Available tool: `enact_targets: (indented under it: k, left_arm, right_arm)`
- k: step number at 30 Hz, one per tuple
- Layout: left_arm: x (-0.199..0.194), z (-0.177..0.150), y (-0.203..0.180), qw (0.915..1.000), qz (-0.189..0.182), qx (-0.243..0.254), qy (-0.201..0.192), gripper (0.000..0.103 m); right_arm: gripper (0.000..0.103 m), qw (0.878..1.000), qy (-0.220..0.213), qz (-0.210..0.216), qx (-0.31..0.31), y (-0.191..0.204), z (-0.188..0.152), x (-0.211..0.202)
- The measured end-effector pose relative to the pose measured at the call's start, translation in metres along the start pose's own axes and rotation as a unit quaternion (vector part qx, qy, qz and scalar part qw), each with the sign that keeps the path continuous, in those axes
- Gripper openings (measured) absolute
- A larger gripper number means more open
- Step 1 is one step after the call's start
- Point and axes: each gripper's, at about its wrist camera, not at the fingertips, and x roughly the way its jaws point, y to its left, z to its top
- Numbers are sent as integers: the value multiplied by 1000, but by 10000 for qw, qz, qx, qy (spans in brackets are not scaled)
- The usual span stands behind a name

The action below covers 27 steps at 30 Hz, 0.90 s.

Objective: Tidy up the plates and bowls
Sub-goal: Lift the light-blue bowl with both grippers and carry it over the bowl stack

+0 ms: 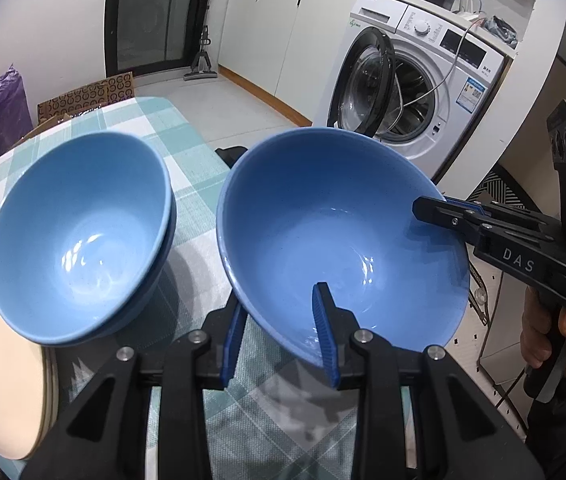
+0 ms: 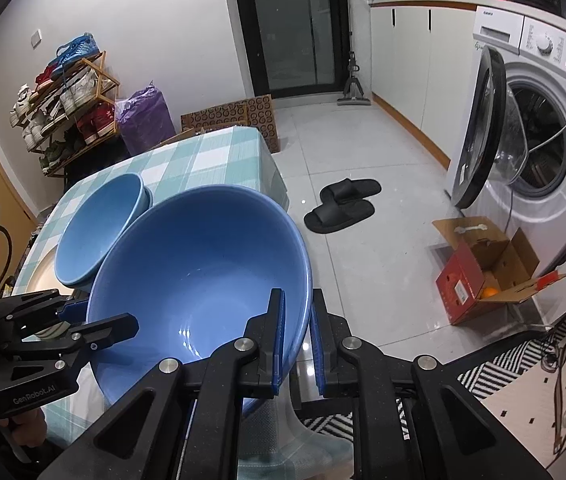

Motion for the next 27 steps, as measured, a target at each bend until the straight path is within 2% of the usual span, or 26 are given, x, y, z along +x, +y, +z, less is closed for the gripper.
enact_targets:
  k: [13, 27]
  left_arm:
    - [-36, 16, 8, 9990, 41, 61, -440, 32]
    - [-83, 24, 43, 9956, 309, -101, -879, 32]
  right_arm:
    - [12, 9990, -363, -134, -241, 24, 24, -35]
    - [12, 9958, -687, 53, -602, 80, 55, -54]
